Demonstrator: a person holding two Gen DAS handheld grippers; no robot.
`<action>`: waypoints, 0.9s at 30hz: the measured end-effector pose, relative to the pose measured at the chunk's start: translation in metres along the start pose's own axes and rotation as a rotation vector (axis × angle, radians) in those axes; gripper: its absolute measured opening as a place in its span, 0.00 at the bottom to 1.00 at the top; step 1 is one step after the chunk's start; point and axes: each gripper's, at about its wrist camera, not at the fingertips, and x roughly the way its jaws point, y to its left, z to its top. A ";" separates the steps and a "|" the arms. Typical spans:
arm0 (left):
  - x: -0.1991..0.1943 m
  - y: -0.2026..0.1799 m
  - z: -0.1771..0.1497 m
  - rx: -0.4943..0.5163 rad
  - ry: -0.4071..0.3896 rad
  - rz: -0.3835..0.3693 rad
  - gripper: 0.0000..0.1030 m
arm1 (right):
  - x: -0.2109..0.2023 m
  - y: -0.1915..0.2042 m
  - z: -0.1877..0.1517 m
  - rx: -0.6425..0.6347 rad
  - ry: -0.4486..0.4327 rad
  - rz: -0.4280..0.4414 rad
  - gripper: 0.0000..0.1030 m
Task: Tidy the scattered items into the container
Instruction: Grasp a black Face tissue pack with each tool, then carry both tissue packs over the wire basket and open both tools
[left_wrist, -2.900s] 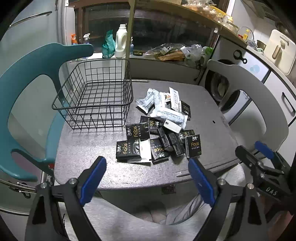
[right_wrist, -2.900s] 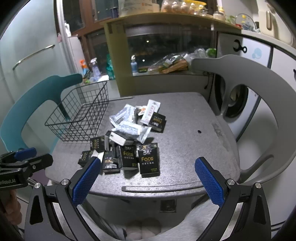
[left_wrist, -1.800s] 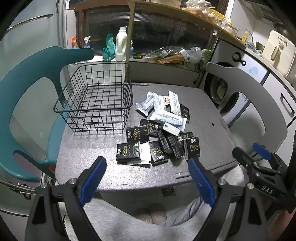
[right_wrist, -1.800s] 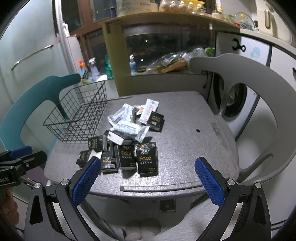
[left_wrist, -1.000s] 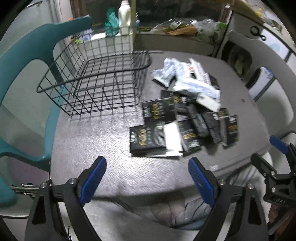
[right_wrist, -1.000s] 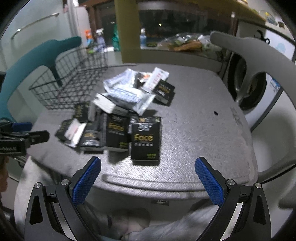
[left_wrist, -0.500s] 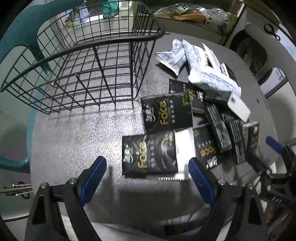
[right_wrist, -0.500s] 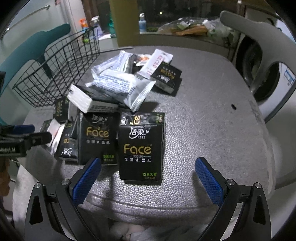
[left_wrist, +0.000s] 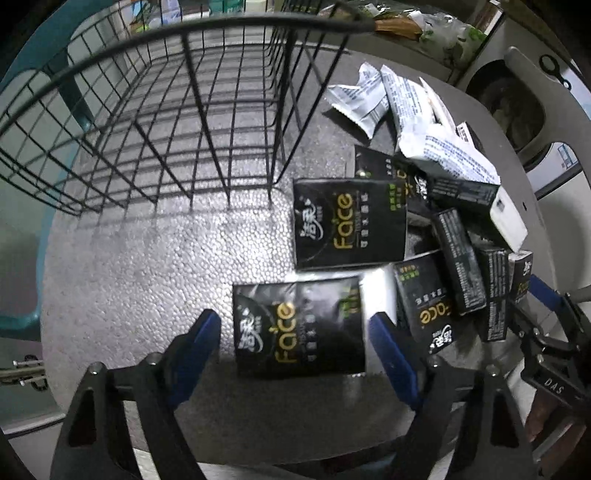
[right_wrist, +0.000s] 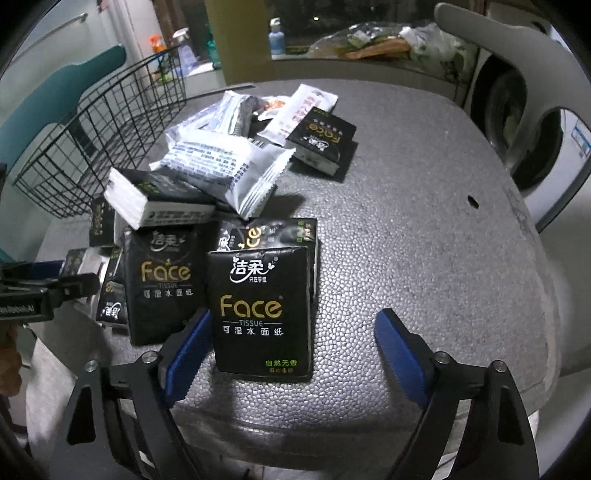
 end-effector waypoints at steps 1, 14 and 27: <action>0.001 -0.002 0.000 0.010 0.000 0.019 0.78 | 0.001 0.001 0.000 0.004 0.000 0.000 0.76; -0.012 0.001 -0.009 -0.006 0.031 0.000 0.67 | -0.004 0.001 0.000 0.043 0.003 0.016 0.45; -0.128 -0.007 -0.003 0.006 -0.153 -0.069 0.67 | -0.098 0.040 0.053 0.009 -0.216 0.134 0.45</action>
